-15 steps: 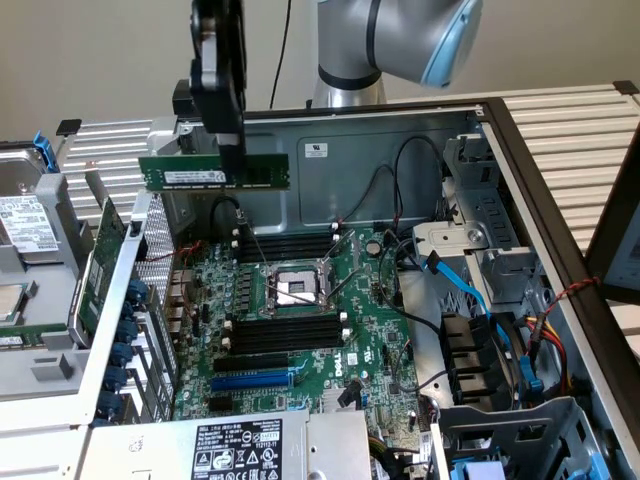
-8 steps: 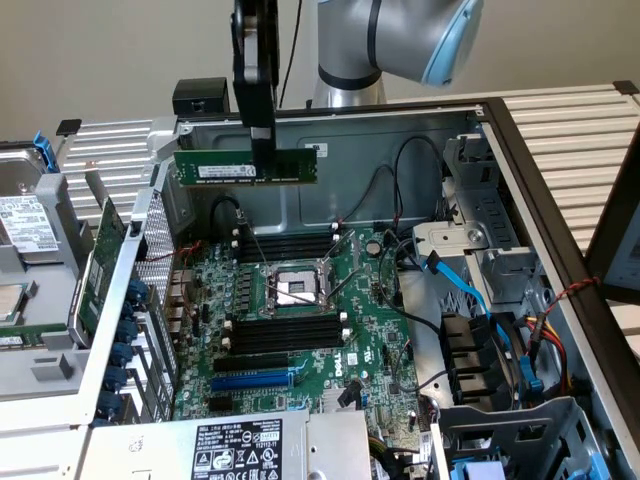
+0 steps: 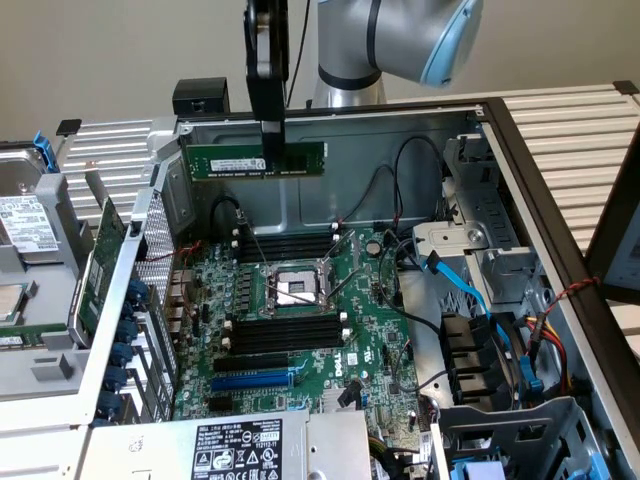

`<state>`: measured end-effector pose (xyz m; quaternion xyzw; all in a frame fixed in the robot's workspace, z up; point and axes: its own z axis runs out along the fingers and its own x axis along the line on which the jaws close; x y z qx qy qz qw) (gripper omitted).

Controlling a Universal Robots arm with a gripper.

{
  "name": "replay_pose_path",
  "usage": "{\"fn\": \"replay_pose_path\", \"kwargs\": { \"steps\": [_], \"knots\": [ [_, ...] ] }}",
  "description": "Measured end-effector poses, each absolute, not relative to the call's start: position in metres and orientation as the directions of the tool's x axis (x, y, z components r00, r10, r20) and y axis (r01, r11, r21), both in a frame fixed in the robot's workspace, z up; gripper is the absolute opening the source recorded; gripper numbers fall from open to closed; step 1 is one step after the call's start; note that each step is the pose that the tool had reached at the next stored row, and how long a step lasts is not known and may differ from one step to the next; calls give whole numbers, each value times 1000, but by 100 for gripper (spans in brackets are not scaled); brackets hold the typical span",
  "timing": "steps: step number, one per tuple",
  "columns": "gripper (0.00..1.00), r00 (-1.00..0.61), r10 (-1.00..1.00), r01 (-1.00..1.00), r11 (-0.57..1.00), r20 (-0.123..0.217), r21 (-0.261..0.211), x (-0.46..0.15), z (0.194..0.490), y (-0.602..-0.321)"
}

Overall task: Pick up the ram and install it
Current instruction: 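Pick up the ram and move it above insertion slot, then insert the ram into the slot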

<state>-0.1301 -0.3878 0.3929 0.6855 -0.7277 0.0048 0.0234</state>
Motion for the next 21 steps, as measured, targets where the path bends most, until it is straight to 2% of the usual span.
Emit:
{"fn": "replay_pose_path", "kwargs": {
  "steps": [21],
  "knots": [
    [13, -47, -998, -999, 48, 39, 25, -105, 367, -388]
  ]
}}
